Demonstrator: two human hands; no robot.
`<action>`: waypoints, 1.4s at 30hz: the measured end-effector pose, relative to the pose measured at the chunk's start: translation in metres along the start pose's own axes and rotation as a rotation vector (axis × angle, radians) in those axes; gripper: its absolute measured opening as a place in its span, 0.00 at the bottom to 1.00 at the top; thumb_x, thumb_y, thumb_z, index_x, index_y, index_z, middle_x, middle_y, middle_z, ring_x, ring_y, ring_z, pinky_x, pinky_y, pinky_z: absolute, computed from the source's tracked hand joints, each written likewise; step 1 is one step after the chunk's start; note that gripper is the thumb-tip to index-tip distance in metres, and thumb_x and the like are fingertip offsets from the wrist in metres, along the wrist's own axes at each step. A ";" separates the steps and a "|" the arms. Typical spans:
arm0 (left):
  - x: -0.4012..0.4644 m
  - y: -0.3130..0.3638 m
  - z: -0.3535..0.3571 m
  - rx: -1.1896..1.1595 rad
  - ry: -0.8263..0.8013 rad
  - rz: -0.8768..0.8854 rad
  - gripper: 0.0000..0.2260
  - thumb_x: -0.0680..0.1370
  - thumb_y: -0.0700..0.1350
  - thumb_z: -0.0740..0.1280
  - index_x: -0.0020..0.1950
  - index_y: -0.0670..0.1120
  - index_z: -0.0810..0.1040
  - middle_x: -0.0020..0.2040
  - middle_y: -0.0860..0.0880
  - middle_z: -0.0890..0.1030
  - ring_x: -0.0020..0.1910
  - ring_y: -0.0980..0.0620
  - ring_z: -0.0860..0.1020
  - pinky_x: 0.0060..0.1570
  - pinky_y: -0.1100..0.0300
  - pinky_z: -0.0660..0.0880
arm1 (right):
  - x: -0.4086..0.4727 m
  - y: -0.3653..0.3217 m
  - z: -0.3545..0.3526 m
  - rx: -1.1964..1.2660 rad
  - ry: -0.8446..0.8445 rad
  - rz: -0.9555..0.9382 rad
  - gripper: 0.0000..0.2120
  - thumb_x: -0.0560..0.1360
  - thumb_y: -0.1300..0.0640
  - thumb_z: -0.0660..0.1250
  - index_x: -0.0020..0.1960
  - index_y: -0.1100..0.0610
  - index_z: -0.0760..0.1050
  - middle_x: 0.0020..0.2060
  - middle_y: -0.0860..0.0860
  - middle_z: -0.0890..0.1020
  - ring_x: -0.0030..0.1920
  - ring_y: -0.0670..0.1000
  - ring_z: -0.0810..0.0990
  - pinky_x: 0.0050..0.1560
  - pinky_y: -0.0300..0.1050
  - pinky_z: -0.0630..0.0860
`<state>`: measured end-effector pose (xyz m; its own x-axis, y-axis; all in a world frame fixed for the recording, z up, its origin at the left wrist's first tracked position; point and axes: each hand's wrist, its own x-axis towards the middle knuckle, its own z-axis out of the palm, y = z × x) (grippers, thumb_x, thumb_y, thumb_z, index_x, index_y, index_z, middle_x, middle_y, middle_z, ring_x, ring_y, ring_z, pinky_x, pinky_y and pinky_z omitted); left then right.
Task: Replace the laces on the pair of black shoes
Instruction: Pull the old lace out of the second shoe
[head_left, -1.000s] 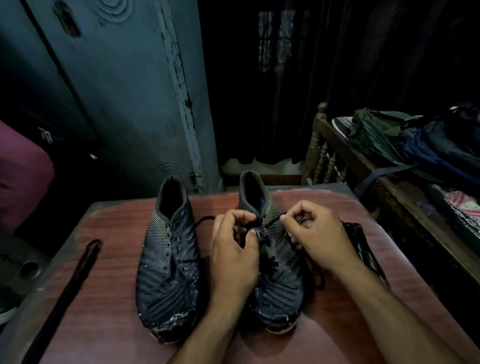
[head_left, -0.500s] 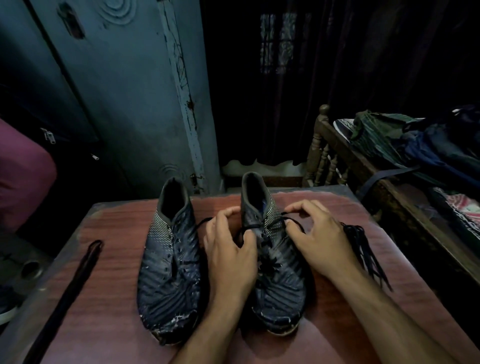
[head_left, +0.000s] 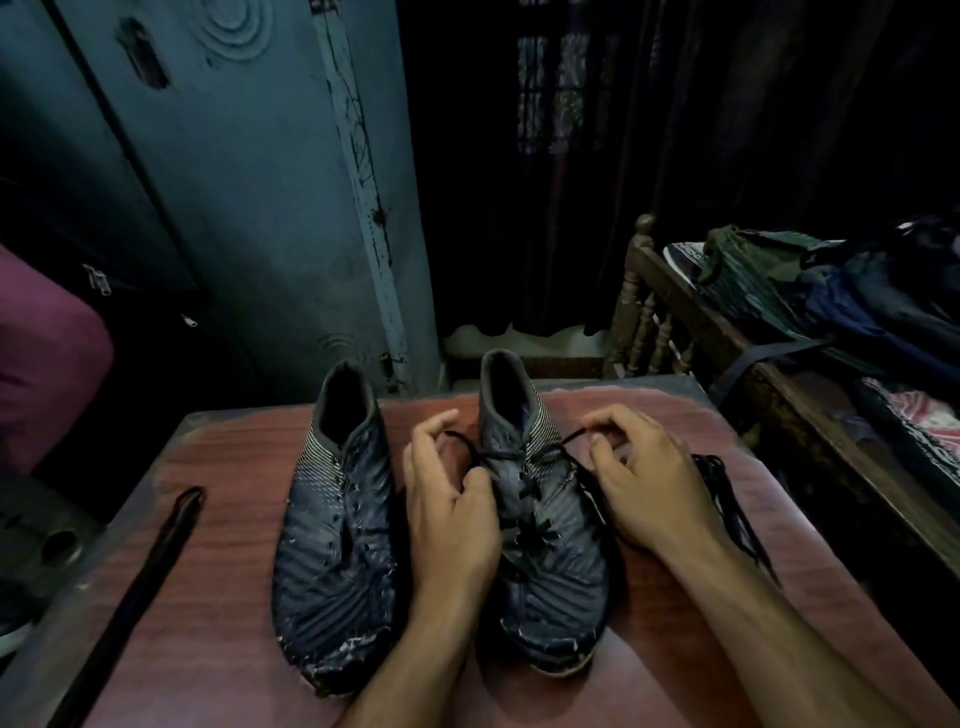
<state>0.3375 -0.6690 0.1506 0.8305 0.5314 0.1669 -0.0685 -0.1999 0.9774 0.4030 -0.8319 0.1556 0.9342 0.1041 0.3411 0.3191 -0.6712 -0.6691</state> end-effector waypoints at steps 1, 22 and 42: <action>0.000 0.000 -0.001 0.061 0.009 0.007 0.22 0.76 0.36 0.62 0.61 0.60 0.71 0.64 0.57 0.71 0.62 0.61 0.72 0.63 0.60 0.65 | 0.001 0.002 0.000 -0.035 -0.007 -0.005 0.11 0.81 0.57 0.64 0.61 0.49 0.78 0.56 0.45 0.82 0.59 0.48 0.77 0.56 0.43 0.71; 0.005 -0.008 0.000 -0.005 0.071 0.069 0.17 0.78 0.36 0.64 0.52 0.60 0.76 0.55 0.52 0.78 0.53 0.57 0.78 0.57 0.56 0.76 | -0.003 -0.012 -0.008 0.128 -0.098 -0.186 0.06 0.73 0.58 0.74 0.41 0.48 0.79 0.35 0.44 0.79 0.37 0.45 0.77 0.37 0.33 0.69; 0.007 -0.026 0.005 0.162 -0.067 0.127 0.16 0.74 0.41 0.76 0.50 0.60 0.75 0.54 0.52 0.78 0.52 0.56 0.79 0.56 0.59 0.77 | -0.012 -0.015 0.013 0.009 -0.209 -0.184 0.05 0.72 0.52 0.75 0.39 0.49 0.80 0.28 0.45 0.75 0.30 0.43 0.73 0.33 0.41 0.68</action>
<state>0.3483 -0.6645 0.1261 0.8562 0.4387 0.2728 -0.0892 -0.3946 0.9145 0.3890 -0.8131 0.1529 0.8730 0.3732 0.3141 0.4866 -0.6209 -0.6146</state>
